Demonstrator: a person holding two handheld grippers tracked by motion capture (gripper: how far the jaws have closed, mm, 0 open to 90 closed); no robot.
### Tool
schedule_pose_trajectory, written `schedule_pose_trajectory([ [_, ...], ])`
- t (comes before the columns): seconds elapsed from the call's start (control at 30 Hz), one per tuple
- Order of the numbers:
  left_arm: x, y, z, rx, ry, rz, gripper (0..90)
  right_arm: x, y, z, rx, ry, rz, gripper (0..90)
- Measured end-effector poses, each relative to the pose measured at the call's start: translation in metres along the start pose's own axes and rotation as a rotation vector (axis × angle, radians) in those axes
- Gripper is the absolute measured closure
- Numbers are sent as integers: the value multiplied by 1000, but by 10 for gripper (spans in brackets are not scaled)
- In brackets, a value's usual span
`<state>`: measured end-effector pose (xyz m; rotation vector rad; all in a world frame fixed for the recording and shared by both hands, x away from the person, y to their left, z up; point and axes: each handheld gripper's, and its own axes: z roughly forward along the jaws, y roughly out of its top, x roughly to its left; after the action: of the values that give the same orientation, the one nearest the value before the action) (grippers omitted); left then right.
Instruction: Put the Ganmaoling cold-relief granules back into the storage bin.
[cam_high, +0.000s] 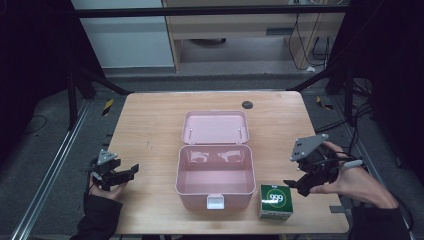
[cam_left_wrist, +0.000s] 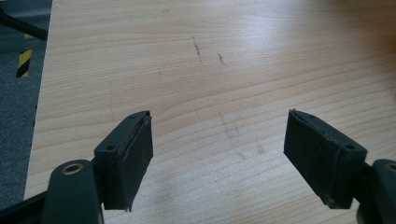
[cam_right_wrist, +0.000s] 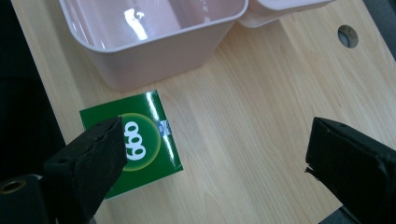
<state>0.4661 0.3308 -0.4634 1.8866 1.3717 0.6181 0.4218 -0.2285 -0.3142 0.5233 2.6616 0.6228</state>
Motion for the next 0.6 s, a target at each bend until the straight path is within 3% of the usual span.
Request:
schedule_pose_trajectory([
  [0.33, 0, 0, 0, 3, 0, 1, 232, 12, 4, 10, 105, 59, -92, 52],
  [0.6, 0, 0, 1, 5, 2, 3, 232, 16, 7, 18, 132, 113, -123, 44],
])
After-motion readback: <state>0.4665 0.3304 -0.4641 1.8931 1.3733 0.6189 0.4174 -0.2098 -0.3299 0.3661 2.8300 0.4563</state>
